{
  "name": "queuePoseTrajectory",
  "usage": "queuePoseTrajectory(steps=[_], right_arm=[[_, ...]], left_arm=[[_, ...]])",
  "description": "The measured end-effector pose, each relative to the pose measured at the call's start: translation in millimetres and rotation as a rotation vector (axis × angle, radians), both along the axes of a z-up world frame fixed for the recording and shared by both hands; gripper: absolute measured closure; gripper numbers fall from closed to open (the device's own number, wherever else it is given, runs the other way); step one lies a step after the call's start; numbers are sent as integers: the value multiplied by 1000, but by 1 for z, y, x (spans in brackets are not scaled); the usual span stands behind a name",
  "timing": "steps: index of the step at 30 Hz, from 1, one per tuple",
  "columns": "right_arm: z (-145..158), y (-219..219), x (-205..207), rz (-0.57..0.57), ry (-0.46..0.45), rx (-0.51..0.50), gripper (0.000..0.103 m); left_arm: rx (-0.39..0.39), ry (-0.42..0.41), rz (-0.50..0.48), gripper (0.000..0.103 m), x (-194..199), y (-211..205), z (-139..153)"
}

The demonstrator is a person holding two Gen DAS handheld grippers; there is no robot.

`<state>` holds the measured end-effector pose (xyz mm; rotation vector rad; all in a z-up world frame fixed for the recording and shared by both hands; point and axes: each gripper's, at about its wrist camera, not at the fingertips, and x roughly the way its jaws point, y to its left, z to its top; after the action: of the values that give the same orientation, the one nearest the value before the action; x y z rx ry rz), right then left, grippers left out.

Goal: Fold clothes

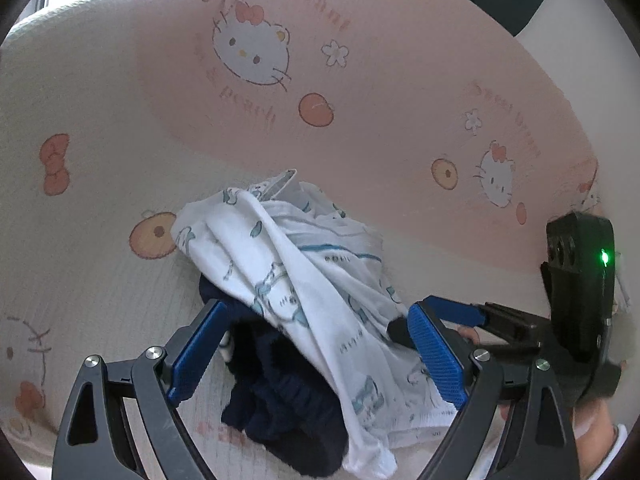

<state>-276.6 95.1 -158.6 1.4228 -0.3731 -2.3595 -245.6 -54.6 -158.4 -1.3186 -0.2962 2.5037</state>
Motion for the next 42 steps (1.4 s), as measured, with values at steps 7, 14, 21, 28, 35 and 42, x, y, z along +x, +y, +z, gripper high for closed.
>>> queuePoseTrajectory(steps=[7,14,21,28,35,42], right_arm=[[-11,-2,-11,20,-4,6,32],[-15,-7,-20,23,-1,-14,32],[-24,-22,-25,51,-7,4,32],[-28,-23,-27,45,-40,-31,66],[-7,-5,-24,10,-4,-77,84],[9,31,-18,-89,8,-112,91]], left_arm=[[30,-76,37,15,-27,-7,-16],[74,-130,124,46,-36,-24,-32],[50,-112,113,72,-32,-25,-30],[53,-104,95,81,-35,-20,-24],[81,-65,74,86,-31,-20,-4],[105,4,26,88,-29,-12,27]])
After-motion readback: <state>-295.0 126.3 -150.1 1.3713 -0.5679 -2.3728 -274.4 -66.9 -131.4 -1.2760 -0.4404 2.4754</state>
